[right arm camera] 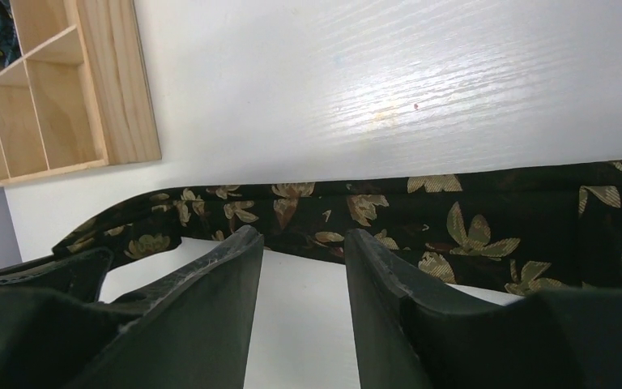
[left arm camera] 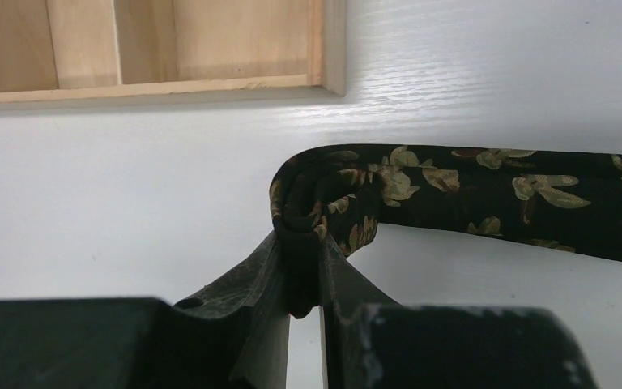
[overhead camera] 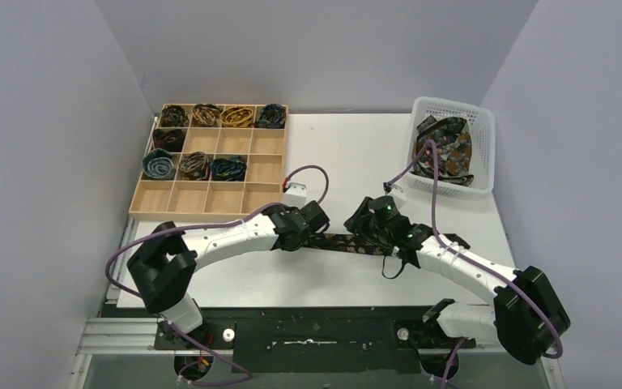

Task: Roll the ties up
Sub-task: Roll the tie at the center of the board.

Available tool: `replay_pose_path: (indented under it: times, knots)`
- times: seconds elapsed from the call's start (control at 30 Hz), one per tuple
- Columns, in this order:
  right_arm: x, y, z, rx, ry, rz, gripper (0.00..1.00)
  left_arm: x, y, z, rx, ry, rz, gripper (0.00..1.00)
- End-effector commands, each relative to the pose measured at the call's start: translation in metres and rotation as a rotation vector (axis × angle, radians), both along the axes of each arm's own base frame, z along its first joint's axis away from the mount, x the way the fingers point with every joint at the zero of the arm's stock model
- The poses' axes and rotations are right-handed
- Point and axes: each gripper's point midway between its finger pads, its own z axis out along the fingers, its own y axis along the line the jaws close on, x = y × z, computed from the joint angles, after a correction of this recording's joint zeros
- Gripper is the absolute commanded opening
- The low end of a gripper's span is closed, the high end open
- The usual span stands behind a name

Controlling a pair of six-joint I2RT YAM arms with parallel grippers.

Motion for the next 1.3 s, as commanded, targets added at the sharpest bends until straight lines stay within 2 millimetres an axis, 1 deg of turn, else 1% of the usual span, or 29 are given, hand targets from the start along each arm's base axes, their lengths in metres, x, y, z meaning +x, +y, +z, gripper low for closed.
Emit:
replay_pose_path:
  times: [0.0, 0.13, 0.3, 0.33, 0.43, 0.5, 0.57, 0.63, 0.67, 0.7, 0.73, 0.77, 0.8, 0.83, 0.9, 0.93, 1.03, 1.07, 1.1, 1.17, 1.27]
  knots:
    - [0.007, -0.011, 0.013, 0.022, -0.050, -0.063, 0.43, 0.008, -0.020, 0.008, -0.019, -0.042, 0.020, 0.00]
    - [0.006, -0.014, 0.013, 0.023, -0.046, -0.069, 0.43, 0.010, -0.037, 0.003, -0.048, -0.032, -0.001, 0.00]
    - [0.005, -0.016, 0.010, 0.038, -0.036, -0.070, 0.43, 0.013, -0.061, -0.006, -0.130, -0.012, -0.020, 0.00]
    - [0.004, -0.016, 0.009, 0.042, -0.033, -0.068, 0.43, 0.013, -0.065, -0.009, -0.140, -0.004, -0.024, 0.01]
    - [0.002, -0.018, 0.007, 0.048, -0.025, -0.067, 0.44, 0.014, -0.078, -0.018, -0.192, 0.018, -0.036, 0.13]
    - [0.001, -0.019, 0.005, 0.050, -0.019, -0.068, 0.44, 0.014, -0.091, -0.026, -0.257, 0.043, -0.056, 0.19]
    - [0.000, -0.021, 0.005, 0.053, -0.019, -0.069, 0.44, 0.013, -0.100, -0.032, -0.301, 0.060, -0.069, 0.28]
    - [0.000, -0.023, 0.006, 0.057, -0.025, -0.063, 0.44, 0.015, -0.103, -0.036, -0.342, 0.078, -0.063, 0.31]
    - [0.001, -0.025, 0.007, 0.060, -0.029, -0.063, 0.47, 0.018, -0.104, -0.034, -0.365, 0.076, -0.062, 0.32]
    - [0.000, -0.022, 0.008, 0.076, -0.031, -0.045, 0.50, 0.017, -0.106, -0.034, -0.393, 0.085, -0.071, 0.35]
    - [0.000, -0.021, 0.009, 0.085, -0.033, -0.024, 0.52, 0.018, -0.111, -0.030, -0.437, 0.084, -0.088, 0.38]
    - [0.000, -0.019, 0.009, 0.094, -0.032, -0.007, 0.53, 0.020, -0.118, -0.025, -0.491, 0.071, -0.106, 0.43]
    - [0.000, -0.017, 0.010, 0.105, -0.032, 0.016, 0.54, 0.019, -0.119, -0.022, -0.521, 0.069, -0.111, 0.46]
    - [0.001, -0.014, 0.011, 0.114, -0.037, 0.041, 0.58, 0.019, -0.120, -0.017, -0.556, 0.064, -0.113, 0.50]
    - [0.002, -0.010, 0.014, 0.116, -0.057, 0.102, 0.64, 0.018, -0.119, -0.003, -0.605, 0.044, -0.121, 0.55]
    - [0.005, -0.008, 0.017, 0.112, -0.075, 0.129, 0.71, 0.017, -0.117, 0.005, -0.622, 0.032, -0.122, 0.57]
    - [0.011, 0.003, 0.030, 0.097, -0.170, 0.265, 0.81, 0.016, -0.109, 0.035, -0.674, -0.015, -0.133, 0.65]
    - [0.012, 0.007, 0.031, 0.088, -0.190, 0.311, 0.84, 0.016, -0.104, 0.051, -0.703, -0.040, -0.140, 0.67]
    - [0.015, 0.010, 0.033, 0.073, -0.220, 0.348, 0.88, 0.016, -0.098, 0.061, -0.724, -0.060, -0.136, 0.69]
    - [0.020, 0.020, 0.039, 0.069, -0.290, 0.438, 0.92, 0.016, -0.084, 0.075, -0.763, -0.089, -0.122, 0.72]
    - [0.024, 0.041, 0.049, 0.037, -0.418, 0.595, 0.96, 0.013, -0.051, 0.069, -0.773, -0.086, -0.065, 0.73]
